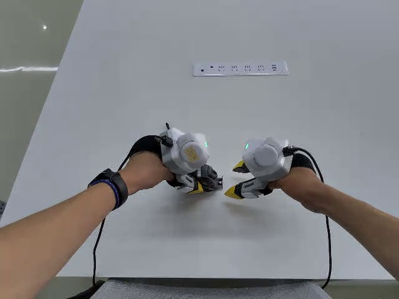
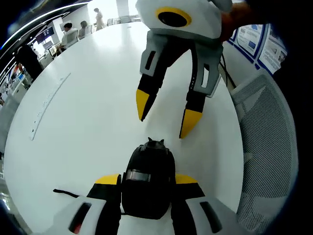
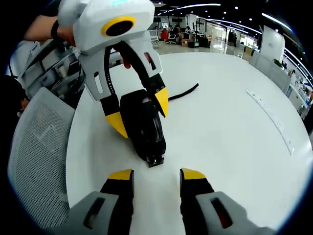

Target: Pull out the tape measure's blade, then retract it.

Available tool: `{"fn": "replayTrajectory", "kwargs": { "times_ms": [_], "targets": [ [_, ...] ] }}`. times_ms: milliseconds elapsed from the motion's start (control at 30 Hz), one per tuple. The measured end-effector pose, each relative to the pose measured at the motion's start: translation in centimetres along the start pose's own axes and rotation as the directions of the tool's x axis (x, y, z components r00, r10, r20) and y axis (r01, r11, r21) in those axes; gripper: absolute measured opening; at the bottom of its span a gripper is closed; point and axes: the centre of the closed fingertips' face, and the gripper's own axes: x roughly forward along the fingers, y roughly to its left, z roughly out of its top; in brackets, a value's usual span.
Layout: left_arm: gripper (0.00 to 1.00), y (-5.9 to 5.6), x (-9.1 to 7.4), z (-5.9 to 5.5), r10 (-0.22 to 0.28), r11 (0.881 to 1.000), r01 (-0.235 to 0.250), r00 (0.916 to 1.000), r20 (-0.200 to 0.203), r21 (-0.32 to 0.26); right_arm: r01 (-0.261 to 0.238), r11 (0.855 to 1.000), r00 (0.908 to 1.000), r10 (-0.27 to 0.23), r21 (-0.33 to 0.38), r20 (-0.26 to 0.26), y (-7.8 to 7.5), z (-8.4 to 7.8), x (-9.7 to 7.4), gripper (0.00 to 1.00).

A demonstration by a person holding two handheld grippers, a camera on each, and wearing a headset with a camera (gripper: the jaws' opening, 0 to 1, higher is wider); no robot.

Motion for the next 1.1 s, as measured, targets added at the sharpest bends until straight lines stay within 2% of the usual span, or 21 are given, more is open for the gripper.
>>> {"fn": "replayTrajectory", "kwargs": {
  "times_ms": [67, 100, 400, 567, 667, 833, 1100],
  "targets": [
    [0.36, 0.0, 0.1, -0.1, -0.003, 1.0, 0.003, 0.9999, -0.012, 0.026, -0.01, 0.999, 0.9999, 0.01, -0.032, -0.01, -0.1, 0.3, 0.4, 0.34],
    [0.35, 0.0, 0.0, -0.2, -0.006, 0.998, 0.007, 0.9998, -0.019, 0.061, -0.015, 0.998, 0.9996, 0.013, -0.063, -0.025, -0.1, 0.4, 0.8, 0.33],
    [0.35, 0.2, 0.1, -0.2, -0.017, 0.998, 0.019, 0.9995, -0.027, 0.056, -0.03, 0.995, 0.999, 0.027, -0.096, -0.036, 0.0, 0.4, 1.3, 0.26],
    [0.35, 0.1, 0.1, -0.2, -0.015, 0.998, 0.016, 0.9996, -0.024, 0.052, -0.071, 0.986, 0.9958, 0.061, -0.153, -0.068, 0.2, 0.9, 2.9, 0.19],
    [0.35, 0.0, 0.1, -0.2, -0.009, 0.998, 0.011, 0.9997, -0.024, 0.067, -0.073, 0.982, 0.9946, 0.058, -0.177, -0.086, 0.2, 0.7, 3.2, 0.16],
    [0.35, 0.0, 0.2, -0.2, -0.01, 0.998, 0.011, 0.9998, -0.018, 0.065, -0.09, 0.975, 0.9912, 0.068, -0.204, -0.114, 0.4, 0.5, 3.6, 0.16],
    [0.35, 0.1, 0.3, -0.3, -0.001, 0.997, 0.004, 0.9994, -0.033, 0.077, -0.105, 0.969, 0.9898, 0.081, -0.224, -0.118, 0.3, 0.5, 3.5, 0.15]
  ]
}}
